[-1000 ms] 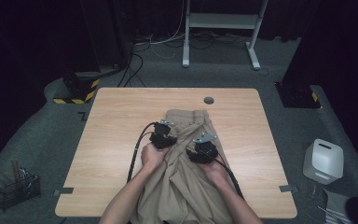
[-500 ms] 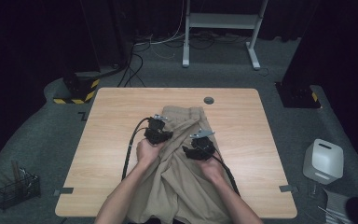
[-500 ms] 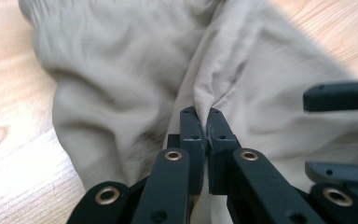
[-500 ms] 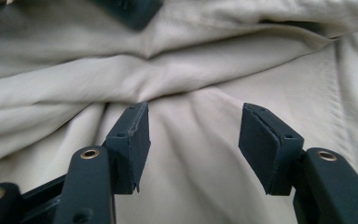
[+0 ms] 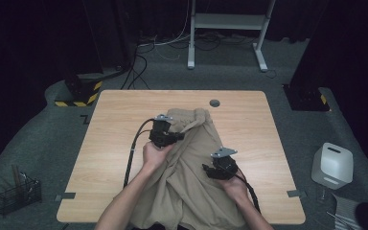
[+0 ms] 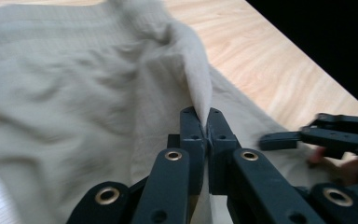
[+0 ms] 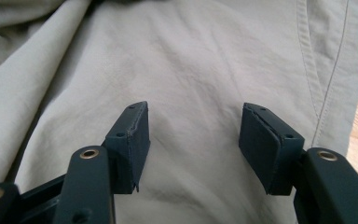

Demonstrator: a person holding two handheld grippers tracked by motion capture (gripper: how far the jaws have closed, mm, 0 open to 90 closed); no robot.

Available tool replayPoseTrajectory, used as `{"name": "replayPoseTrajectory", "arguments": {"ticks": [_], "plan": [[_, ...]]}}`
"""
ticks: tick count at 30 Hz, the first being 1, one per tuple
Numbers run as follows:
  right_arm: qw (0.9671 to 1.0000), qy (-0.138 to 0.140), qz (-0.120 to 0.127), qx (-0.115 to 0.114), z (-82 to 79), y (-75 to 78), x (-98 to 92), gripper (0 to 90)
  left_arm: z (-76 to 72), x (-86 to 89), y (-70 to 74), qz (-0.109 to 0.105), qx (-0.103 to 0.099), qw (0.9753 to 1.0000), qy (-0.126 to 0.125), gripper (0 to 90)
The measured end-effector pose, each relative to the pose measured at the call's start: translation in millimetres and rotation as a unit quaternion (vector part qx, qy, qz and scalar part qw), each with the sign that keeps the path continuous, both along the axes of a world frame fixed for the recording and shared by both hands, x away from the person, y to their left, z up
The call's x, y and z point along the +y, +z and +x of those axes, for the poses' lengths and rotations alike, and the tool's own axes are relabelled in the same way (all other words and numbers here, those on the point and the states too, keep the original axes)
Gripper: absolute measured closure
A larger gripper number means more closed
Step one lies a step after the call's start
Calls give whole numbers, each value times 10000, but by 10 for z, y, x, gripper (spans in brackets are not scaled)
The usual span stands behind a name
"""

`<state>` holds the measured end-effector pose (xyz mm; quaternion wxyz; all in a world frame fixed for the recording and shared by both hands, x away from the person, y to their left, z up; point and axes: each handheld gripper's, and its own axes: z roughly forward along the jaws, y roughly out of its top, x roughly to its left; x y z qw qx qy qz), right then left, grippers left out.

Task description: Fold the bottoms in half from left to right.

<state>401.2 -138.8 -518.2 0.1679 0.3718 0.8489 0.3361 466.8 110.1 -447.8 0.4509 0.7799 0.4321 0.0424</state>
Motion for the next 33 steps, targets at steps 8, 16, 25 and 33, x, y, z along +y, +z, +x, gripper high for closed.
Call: {"name": "replayPoseTrajectory", "arguments": {"ticks": [8,16,25,33], "plan": [[9996,3,194,-191,-9,-53,-7,428,23,-442,33,-51,1,9993,-378,878],[9996,3,191,-198,-6,-53,-6,428,148,-760,-224,166,429,9973,-571,857],[9996,1,186,-199,-5,-52,-5,429,112,-581,-133,209,335,9984,-406,574],[9998,47,54,-169,-39,14,5,427,-77,-82,4,233,101,9995,-204,449]]}}
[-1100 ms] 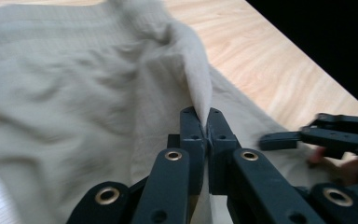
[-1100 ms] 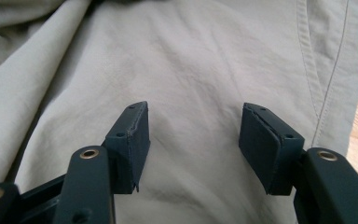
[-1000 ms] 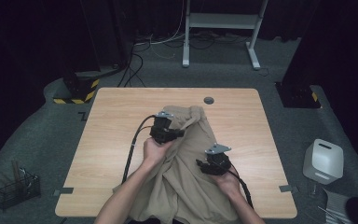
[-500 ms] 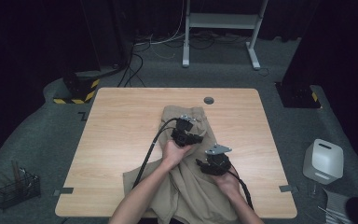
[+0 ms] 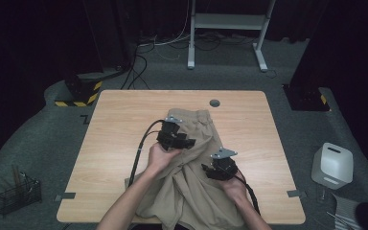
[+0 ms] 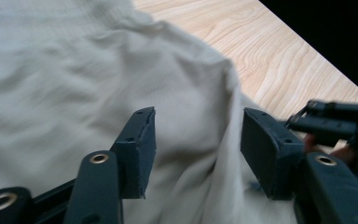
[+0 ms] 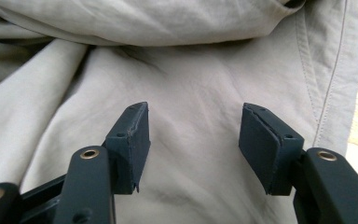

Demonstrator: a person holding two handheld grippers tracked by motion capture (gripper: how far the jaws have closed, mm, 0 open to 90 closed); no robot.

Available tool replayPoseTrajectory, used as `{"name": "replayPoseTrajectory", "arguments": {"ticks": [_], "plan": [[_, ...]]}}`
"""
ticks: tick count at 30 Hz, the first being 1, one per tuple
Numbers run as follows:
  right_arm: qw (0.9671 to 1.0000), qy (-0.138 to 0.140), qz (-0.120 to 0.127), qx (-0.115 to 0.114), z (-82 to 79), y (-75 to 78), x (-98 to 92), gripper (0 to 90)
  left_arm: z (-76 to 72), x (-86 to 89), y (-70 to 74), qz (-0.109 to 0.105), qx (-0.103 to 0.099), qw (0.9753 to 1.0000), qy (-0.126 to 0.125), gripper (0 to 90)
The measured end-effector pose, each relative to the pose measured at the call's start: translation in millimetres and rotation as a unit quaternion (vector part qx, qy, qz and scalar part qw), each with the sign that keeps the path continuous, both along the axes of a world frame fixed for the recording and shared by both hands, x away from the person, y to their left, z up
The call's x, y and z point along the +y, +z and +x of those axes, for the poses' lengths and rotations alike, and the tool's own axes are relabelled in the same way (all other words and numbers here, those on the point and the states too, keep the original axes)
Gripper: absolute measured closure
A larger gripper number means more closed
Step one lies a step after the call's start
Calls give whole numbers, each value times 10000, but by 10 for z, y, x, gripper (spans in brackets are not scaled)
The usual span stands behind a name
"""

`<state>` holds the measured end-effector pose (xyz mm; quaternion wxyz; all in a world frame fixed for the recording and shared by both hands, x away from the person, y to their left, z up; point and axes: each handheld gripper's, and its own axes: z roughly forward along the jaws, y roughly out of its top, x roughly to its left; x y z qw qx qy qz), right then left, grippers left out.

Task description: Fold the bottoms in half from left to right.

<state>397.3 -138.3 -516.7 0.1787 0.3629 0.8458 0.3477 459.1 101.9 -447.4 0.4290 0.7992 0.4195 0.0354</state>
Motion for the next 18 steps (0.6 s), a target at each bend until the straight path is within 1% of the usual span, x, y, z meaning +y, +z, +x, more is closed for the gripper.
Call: {"name": "replayPoseTrajectory", "arguments": {"ticks": [1,3,5,8,9,11,13,16,17,18], "plan": [[10000,8,5,-17,-11,13,-4,427,-28,50,-1,-7,0,10000,27,442],[10000,-2,36,-43,-44,43,-17,427,-125,195,-13,60,-50,9999,64,428],[9999,51,75,-81,-85,82,-40,427,-214,290,-38,82,-57,9999,43,413],[9999,106,63,-118,-142,116,-69,425,-383,422,-135,122,-33,9999,3,405],[9999,108,72,-96,-170,124,-84,424,-425,452,-172,152,-33,9999,-12,404],[9998,134,66,-94,-203,128,-111,423,-490,485,-234,140,42,9999,-27,404],[9999,123,53,-63,-237,121,-145,423,-541,498,-312,62,111,9999,-31,406],[10000,59,9,53,-244,80,-166,422,-569,443,-460,79,236,9996,-105,412],[10000,57,-50,55,-235,53,-167,422,-570,424,-491,82,259,9996,-105,415],[9999,35,-76,76,-234,35,-162,423,-569,399,-529,140,277,9995,-81,421]]}}
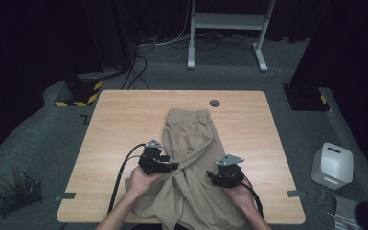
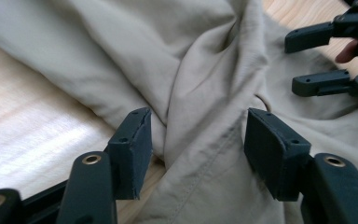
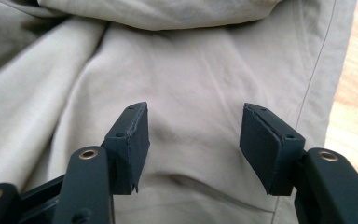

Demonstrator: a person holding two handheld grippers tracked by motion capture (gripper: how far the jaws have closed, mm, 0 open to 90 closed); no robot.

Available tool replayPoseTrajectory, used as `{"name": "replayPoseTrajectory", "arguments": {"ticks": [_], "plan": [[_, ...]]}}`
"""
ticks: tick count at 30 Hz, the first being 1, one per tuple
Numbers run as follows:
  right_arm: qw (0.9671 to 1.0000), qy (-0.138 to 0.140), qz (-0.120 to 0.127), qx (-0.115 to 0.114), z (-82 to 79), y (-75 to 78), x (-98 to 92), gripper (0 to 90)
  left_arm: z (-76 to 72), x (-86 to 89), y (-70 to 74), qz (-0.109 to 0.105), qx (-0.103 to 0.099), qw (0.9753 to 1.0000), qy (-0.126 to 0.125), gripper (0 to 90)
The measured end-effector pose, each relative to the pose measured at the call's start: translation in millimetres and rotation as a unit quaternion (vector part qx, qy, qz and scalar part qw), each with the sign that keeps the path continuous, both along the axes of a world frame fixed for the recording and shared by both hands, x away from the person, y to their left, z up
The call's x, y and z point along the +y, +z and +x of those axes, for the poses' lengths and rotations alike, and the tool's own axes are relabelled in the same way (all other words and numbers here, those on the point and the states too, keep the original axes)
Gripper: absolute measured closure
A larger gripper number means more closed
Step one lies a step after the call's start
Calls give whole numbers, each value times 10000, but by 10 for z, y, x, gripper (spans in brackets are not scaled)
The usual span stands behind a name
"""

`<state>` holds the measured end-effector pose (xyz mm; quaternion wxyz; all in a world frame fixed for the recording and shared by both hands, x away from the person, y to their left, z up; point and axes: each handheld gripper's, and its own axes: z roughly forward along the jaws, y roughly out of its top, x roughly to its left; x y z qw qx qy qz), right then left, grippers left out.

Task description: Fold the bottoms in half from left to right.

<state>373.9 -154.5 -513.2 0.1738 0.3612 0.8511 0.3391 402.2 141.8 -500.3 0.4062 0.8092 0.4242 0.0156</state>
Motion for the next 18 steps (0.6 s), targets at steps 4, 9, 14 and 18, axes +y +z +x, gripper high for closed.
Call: {"name": "replayPoseTrajectory", "arguments": {"ticks": [4,9,14,18], "plan": [[9999,-42,87,76,25,-61,6,423,22,-76,-132,390,-167,9990,162,448],[9998,-66,184,0,115,-87,58,421,85,-119,-122,910,-503,9941,315,498],[9997,-104,199,-28,302,-93,208,423,306,-8,-113,1122,-535,9904,601,504],[9997,-169,196,-31,549,-95,426,423,556,151,-113,1166,-498,9876,930,506]]}}
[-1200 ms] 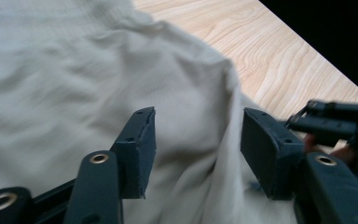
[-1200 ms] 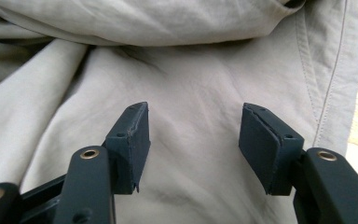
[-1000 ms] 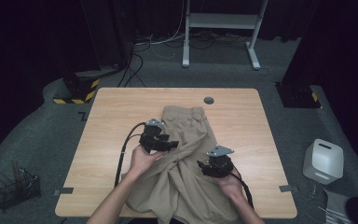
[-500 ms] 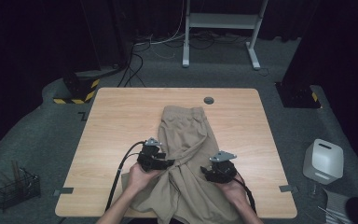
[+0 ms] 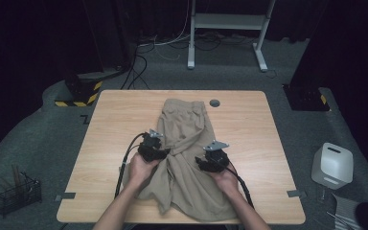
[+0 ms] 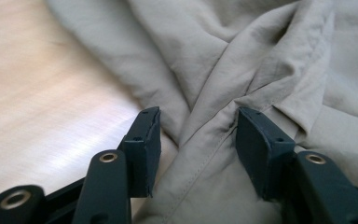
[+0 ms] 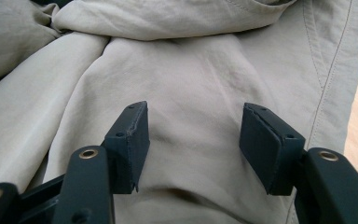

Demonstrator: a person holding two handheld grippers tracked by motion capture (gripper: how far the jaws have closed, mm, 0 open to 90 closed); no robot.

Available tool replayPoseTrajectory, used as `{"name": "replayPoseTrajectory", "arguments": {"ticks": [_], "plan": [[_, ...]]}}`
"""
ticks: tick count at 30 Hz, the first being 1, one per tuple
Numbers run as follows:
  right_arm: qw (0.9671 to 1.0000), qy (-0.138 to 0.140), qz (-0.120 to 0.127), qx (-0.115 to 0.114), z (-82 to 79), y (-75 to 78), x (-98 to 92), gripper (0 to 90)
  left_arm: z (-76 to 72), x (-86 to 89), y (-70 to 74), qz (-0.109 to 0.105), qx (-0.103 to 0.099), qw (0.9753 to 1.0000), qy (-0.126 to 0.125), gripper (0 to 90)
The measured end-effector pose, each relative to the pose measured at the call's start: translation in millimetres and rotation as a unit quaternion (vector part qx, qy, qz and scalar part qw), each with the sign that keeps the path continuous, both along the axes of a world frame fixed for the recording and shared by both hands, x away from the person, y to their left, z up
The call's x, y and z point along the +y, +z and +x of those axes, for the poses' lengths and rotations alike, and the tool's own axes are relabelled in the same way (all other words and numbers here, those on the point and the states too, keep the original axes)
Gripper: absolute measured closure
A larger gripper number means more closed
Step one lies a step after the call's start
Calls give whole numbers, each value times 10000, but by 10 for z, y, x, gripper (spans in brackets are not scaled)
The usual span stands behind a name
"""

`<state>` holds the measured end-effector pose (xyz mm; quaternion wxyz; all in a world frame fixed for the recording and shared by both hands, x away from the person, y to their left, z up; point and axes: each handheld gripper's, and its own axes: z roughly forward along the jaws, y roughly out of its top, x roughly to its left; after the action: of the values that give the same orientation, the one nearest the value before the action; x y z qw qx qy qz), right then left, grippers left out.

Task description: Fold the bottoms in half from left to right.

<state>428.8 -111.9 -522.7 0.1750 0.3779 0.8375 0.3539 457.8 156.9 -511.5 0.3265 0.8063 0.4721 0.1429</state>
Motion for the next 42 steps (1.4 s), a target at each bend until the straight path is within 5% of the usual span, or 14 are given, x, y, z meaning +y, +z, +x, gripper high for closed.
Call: {"name": "replayPoseTrajectory", "arguments": {"ticks": [6,12,20,24,29,33,37,42], "plan": [[10000,-92,-22,5,221,3,203,427,154,168,36,-91,101,9996,259,494],[9999,-17,152,-16,65,75,81,441,-115,327,253,-115,-124,9998,105,460],[9999,-54,-23,-90,-167,103,-209,445,-359,580,205,63,98,9998,152,453],[9999,-66,-57,-81,-200,72,-252,446,-345,588,80,137,434,9989,124,564],[9999,-85,-102,-83,-217,14,-229,453,-341,586,76,246,391,9989,106,770],[9999,-71,-117,-97,-228,19,-229,452,-345,639,117,25,350,9991,222,872],[9999,-27,-37,-149,-286,61,-257,453,-473,667,342,-767,-6,9968,227,880],[9998,61,-34,-172,-382,89,-288,453,-642,449,689,-1132,-393,9923,-317,881]]}}
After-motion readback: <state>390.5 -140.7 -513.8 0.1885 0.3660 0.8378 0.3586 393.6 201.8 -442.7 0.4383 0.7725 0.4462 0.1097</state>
